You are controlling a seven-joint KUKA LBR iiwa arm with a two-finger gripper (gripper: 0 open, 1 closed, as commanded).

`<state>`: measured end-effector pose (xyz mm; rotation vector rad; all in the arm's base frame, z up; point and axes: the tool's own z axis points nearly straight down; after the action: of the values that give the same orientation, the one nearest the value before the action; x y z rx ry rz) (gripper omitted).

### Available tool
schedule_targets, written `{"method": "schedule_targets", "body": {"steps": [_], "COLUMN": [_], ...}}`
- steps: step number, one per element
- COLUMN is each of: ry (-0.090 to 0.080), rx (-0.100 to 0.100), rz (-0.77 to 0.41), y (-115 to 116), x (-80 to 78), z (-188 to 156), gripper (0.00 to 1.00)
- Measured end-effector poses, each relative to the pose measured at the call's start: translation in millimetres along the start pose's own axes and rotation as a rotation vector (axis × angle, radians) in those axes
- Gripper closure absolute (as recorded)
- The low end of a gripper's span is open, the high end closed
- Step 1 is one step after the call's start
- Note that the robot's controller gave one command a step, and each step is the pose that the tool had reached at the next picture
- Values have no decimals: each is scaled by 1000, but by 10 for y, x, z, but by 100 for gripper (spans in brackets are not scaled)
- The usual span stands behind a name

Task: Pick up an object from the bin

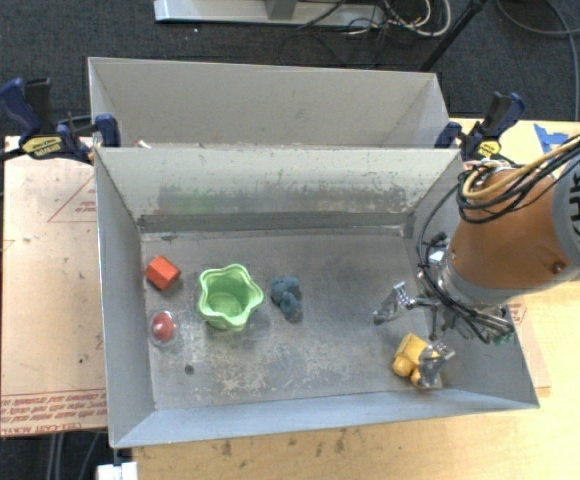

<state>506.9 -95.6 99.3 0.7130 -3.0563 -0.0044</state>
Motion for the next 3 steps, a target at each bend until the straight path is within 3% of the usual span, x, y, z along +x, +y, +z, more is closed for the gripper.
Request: {"method": "schedule_targets", "body": {"steps": [1, 2, 3], "ry": [-4, -5, -9], "rx": [2, 0, 6], "rz": [-3, 256, 233], "y": [-1, -253, -301], "x": [-1, 177, 78], "z": [12, -45, -418], "gripper": [100, 100, 100]}}
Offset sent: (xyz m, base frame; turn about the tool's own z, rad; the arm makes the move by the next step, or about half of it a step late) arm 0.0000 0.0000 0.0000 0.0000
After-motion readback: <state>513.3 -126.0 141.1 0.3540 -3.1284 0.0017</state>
